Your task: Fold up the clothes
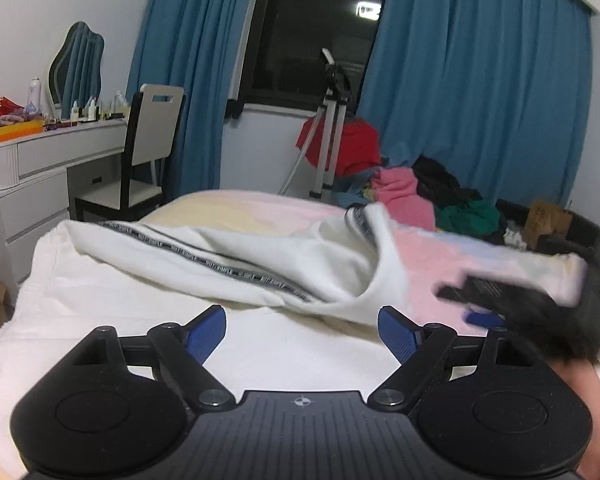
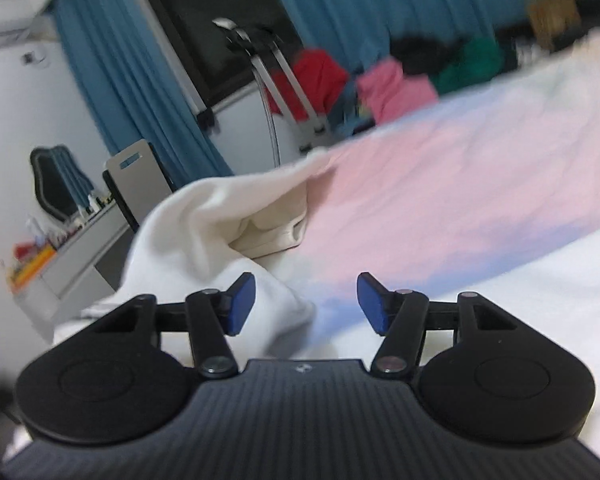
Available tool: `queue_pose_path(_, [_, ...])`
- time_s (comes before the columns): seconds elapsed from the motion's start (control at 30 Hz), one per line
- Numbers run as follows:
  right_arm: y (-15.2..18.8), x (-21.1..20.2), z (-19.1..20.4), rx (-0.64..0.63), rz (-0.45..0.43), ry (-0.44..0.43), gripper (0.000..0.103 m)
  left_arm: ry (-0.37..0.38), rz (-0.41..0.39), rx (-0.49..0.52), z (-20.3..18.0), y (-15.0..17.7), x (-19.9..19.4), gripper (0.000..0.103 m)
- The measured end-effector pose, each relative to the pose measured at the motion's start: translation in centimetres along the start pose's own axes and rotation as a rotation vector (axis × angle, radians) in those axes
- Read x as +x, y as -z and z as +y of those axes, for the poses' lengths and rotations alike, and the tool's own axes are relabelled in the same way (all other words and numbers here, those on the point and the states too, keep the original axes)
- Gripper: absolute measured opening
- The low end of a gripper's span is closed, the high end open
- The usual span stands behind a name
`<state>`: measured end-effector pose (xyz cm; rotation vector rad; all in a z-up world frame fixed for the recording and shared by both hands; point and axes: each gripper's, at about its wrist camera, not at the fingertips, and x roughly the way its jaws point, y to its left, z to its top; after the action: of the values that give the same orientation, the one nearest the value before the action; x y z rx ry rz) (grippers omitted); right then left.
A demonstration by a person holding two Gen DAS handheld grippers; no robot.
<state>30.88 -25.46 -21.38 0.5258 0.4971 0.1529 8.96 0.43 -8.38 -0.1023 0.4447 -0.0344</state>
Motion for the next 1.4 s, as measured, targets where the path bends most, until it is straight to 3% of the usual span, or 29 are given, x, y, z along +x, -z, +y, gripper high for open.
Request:
queue_pose_path(0.1, [-1.2,7.2,-0.3,0.091,0.092,0.012,0.060,-0.014,-0.006,0.027,0.8,0.4,2.4,0.085])
queue_pose_path(0.27, [-2.8,15.5,-0.4,0.225,0.176,-0.038,0.061,0.005,0.021,-0.070,3.5,0.2,6.8,0.085])
queue_pose_path(0.43, [-3.1,18.8,1.2,0.137,0.154,-0.055,0.059,0.035,0.050,-0.157,5.4,0.4,10.0,0.085])
queue_pose_path(0.5, [-3.2,19.3,1.9,0.098,0.154,-0.012,0.029,0.040,0.064,-0.166,5.5,0.8,10.8,0.085])
queue_pose_path(0.53, [-3.1,19.3,2.1,0.090,0.147,0.006,0.025,0.042,0.072,-0.164,5.5,1.0,11.1,0.085])
queue_pose_path(0.77, [-4.9,13.6,0.1,0.101,0.029,0.172,0.019,0.050,0.043,-0.126,4.6,1.3,9.3,0.085])
queue_pose_path(1.0, [-8.8,1.8,-8.7,0.061,-0.063,0.454,0.018,0.047,0.029,-0.058,3.1,1.3,7.4,0.085])
queue_pose_path(1.17, [-12.6,-4.8,-14.8,0.120,-0.040,0.649,0.017,0.044,0.046,-0.010,2.1,1.7,7.0,0.085])
queue_pose_path(1.3, [-16.7,-7.5,-15.5,0.144,0.033,0.681,0.017,0.025,0.045,0.019,1.8,1.9,7.2,0.085])
queue_pose_path(1.4, [-21.0,-7.2,-12.0,0.036,-0.051,0.651,0.014,0.006,0.051,0.021,2.0,1.8,7.6,0.085])
